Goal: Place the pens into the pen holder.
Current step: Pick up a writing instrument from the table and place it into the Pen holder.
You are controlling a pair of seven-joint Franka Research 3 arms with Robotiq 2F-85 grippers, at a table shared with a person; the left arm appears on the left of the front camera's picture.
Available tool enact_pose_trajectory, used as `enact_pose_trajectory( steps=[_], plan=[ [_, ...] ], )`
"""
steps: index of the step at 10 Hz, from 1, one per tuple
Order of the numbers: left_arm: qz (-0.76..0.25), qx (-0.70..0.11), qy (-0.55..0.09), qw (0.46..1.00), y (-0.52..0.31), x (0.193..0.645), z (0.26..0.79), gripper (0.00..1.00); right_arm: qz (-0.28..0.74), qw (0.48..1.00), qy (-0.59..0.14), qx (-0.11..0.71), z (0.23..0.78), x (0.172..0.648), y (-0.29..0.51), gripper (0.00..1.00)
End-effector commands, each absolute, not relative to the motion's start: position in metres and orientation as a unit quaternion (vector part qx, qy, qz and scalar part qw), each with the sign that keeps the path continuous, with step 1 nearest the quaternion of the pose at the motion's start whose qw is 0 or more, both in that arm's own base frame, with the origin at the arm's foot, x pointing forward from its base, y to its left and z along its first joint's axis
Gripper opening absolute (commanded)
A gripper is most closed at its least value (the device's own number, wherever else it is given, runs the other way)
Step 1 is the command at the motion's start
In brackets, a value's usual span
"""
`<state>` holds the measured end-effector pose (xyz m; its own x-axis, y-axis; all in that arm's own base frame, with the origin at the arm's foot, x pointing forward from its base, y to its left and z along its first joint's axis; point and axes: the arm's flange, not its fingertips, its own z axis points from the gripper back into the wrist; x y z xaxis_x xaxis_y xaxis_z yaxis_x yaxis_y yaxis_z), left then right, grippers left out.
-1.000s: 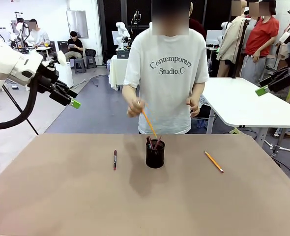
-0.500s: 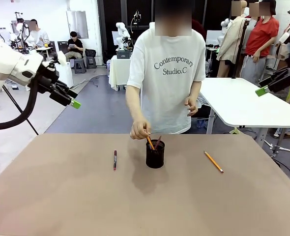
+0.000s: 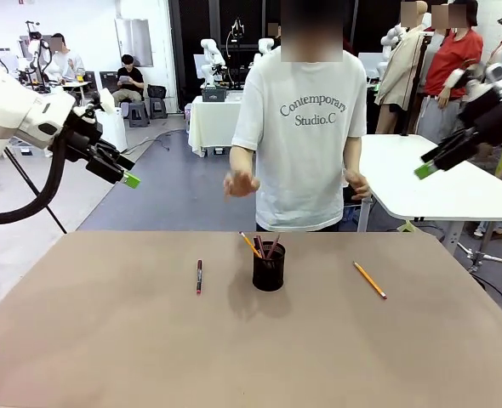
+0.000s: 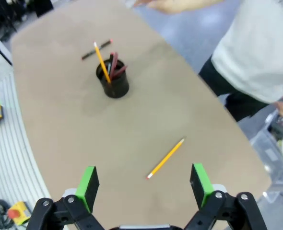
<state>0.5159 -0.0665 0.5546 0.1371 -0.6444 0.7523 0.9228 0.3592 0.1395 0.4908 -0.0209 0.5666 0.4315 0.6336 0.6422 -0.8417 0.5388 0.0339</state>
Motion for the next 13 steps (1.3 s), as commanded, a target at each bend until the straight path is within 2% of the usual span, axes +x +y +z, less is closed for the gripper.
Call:
enact_pose_trajectory(
  steps=[1, 4, 8, 10, 11, 13],
  plan=[
    [-0.535, -0.179, -0.378, 0.734, -0.066, 0.516, 0.556, 1.0, 0.446, 0.858, -0.221, 0.131, 0.548, 0.505, 0.01, 1.0],
    [-0.535, -0.179, -0.378, 0.734, -0.066, 0.516, 0.556, 1.0, 0.421, 0.893, -0.15, 0.051, 0.503, 0.523, 0.042, 1.0],
    [-0.535, -0.179, -0.378, 0.734, -0.066, 0.516, 0.556, 1.0, 0.383, 0.916, -0.118, -0.022, 0.428, 0.542, 0.05, 1.0],
    [-0.535, -0.179, -0.378, 0.734, -0.066, 0.516, 0.556, 1.0, 0.387, 0.911, -0.143, -0.005, 0.42, 0.551, 0.049, 1.0],
    [-0.535, -0.179, -0.378, 0.734, -0.066, 0.516, 0.556, 1.0, 0.395, 0.911, -0.121, -0.003, 0.42, 0.544, 0.043, 1.0],
    [-0.535, -0.179, -0.378, 0.734, -0.066, 0.516, 0.556, 1.0, 0.395, 0.911, -0.121, -0.003, 0.42, 0.544, 0.043, 1.0]
  ],
)
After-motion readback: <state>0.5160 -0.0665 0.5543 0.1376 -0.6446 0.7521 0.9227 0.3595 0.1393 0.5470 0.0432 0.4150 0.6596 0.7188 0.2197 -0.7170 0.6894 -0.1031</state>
